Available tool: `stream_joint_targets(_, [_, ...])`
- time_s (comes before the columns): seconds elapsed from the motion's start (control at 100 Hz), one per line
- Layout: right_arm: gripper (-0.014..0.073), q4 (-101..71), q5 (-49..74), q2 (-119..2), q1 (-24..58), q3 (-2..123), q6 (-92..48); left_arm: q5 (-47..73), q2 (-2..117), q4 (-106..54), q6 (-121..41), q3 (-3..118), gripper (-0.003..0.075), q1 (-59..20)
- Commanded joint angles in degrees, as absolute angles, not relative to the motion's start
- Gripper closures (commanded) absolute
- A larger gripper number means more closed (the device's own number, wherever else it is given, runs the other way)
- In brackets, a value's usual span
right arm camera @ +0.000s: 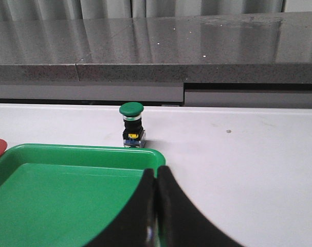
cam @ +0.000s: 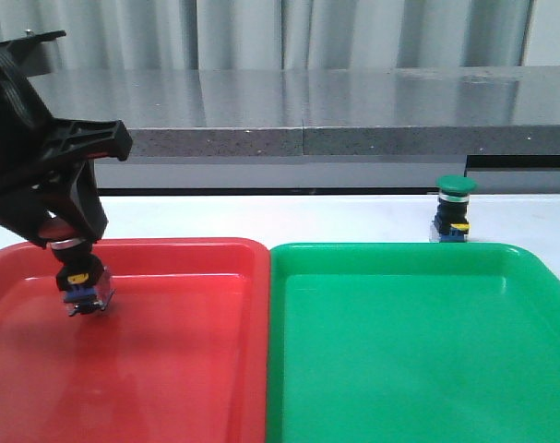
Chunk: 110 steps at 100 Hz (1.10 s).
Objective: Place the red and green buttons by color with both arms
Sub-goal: 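Carry the red button forward and lower it into the red tray, then open the left gripper and raise it away from the button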
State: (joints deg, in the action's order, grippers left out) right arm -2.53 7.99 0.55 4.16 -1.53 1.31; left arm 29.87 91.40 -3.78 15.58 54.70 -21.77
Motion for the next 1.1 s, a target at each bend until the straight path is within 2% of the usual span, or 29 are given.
stream_joint_targets(0.0, [0.0660,-2.05,3.05,1.61,3.95,-0.73,1.14,26.91,90.88,-4.57,16.20,55.93,0.0635,-22.39])
stream_joint_targets(0.49, [0.0660,-2.05,3.05,1.61,3.95,-0.73,1.14,26.78,92.47,-4.69,16.20,55.93,0.0619,-25.65])
stream_joint_targets(0.59, [0.0660,-2.05,3.05,1.61,3.95,-0.73,1.14,26.78,92.47,-4.69,16.20,55.93,0.0533,-25.65])
stream_joint_targets(0.76, [0.0660,-2.05,3.05,1.61,3.95,-0.73,1.14,26.90,92.47,-4.69,16.20,55.93,0.0256,-25.65])
stream_joint_targets(0.83, [0.0660,-2.05,3.05,1.61,3.95,-0.73,1.14,26.90,92.47,-4.69,16.20,55.93,0.0179,-25.65])
stream_joint_targets(0.9, [0.0660,-2.05,3.05,1.61,3.95,-0.73,1.14,27.03,92.47,-4.69,16.20,55.93,0.0150,-25.65])
stream_joint_targets(1.09, [0.0660,-2.05,3.05,1.61,3.95,-0.73,1.14,26.74,91.82,-4.08,16.20,55.93,0.0150,-25.65])
